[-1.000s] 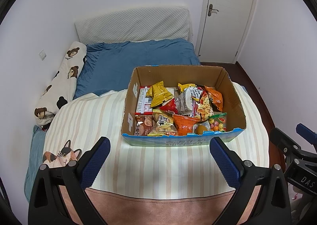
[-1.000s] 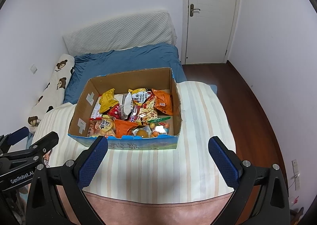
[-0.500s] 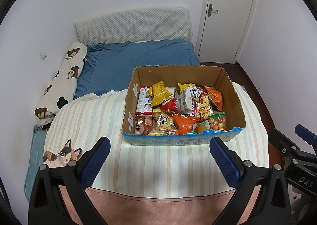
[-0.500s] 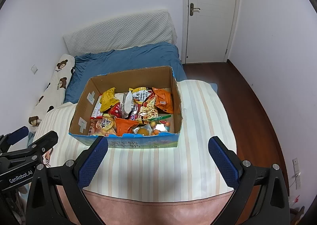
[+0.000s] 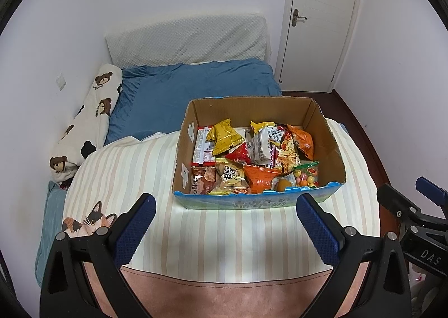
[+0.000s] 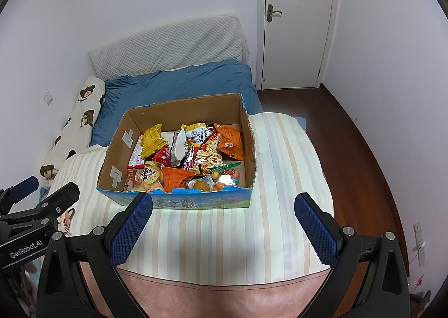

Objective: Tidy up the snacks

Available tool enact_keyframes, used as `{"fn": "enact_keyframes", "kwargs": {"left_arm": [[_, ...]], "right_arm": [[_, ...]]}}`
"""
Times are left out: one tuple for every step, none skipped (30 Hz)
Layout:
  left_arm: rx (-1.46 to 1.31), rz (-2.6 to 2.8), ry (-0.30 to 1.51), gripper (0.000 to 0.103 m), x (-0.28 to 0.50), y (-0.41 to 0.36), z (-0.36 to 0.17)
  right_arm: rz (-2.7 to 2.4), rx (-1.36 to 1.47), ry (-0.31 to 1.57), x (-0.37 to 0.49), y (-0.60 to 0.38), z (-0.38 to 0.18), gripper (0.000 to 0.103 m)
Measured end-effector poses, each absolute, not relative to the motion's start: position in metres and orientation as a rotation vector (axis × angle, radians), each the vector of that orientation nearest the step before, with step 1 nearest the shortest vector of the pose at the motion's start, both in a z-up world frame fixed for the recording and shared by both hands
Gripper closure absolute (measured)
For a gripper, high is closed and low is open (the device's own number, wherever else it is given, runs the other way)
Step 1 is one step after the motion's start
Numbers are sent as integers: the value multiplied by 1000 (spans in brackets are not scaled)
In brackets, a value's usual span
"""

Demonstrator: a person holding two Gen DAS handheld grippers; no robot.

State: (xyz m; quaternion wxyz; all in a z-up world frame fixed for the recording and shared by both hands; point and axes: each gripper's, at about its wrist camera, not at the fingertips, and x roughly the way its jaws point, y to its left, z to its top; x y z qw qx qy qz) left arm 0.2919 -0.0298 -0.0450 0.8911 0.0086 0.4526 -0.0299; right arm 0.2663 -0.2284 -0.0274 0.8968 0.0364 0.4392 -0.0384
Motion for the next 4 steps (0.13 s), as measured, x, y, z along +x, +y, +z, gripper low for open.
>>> {"fn": "enact_keyframes", "kwargs": {"left_arm": [[14,-65,939,0,292,-29,-45],[12,-64,939,0,292,-29,-45],[13,-64,938,0,292,-29,-45],[14,-63,937,0,292,-29,-45]], "right_arm": [[-81,76,910,265,-229,-27,0],[-81,77,910,265,-229,-27,0],[-81,76,910,265,-229,-27,0],[-81,75,909,265,-229,-27,0]]}}
